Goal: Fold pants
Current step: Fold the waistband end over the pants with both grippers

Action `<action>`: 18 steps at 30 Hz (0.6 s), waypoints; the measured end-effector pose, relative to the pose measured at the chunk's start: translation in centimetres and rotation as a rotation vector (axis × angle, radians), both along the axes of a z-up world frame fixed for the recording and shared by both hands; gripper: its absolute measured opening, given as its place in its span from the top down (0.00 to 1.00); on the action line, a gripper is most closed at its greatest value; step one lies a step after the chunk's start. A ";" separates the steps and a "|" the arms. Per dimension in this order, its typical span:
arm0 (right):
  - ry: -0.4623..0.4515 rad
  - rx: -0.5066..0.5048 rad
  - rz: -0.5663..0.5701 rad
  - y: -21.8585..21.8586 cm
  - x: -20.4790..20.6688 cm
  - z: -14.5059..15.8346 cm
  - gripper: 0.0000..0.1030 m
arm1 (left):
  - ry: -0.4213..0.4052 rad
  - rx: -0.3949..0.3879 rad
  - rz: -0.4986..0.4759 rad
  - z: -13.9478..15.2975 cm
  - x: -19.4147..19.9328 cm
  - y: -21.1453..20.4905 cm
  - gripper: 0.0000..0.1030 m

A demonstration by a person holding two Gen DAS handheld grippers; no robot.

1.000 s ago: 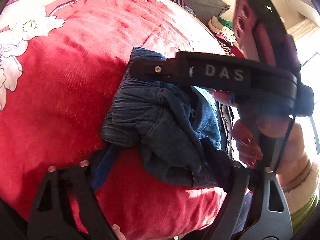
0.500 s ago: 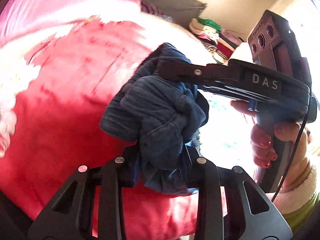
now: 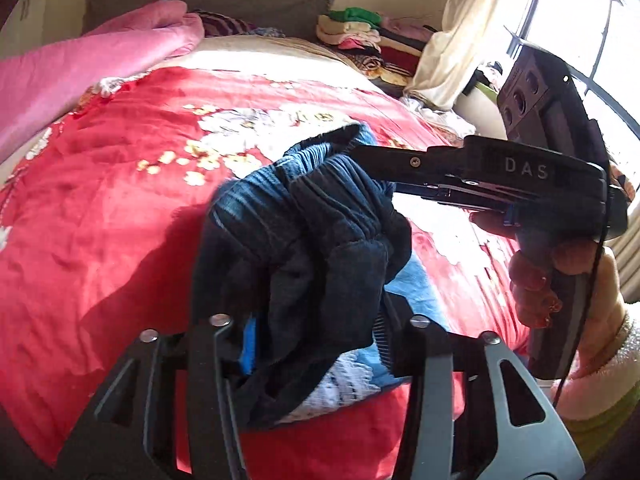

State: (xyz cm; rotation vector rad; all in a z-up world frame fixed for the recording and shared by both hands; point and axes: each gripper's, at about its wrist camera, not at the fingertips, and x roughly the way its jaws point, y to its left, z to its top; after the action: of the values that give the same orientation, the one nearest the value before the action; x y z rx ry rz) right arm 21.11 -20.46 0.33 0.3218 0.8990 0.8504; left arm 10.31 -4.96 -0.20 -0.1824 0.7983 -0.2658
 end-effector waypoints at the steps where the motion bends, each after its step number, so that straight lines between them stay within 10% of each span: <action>1: 0.010 0.010 -0.018 -1.0 0.0 -0.3 0.61 | 0.001 0.005 -0.021 -0.2 -0.2 -0.6 0.54; 12: -0.010 -0.049 -0.041 -1.9 -1.8 -0.8 0.31 | 0.026 0.066 -0.157 -3.0 -3.9 -4.3 0.48; 18: 0.024 -0.272 -0.065 0.0 -1.1 -4.3 0.29 | 0.026 0.073 -0.198 -3.4 -4.8 -4.8 0.45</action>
State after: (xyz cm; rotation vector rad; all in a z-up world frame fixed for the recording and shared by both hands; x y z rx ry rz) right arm 19.98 -20.49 -3.95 0.1241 1.0076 0.6560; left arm 5.54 -9.74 -3.64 -0.0383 0.8515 -0.4212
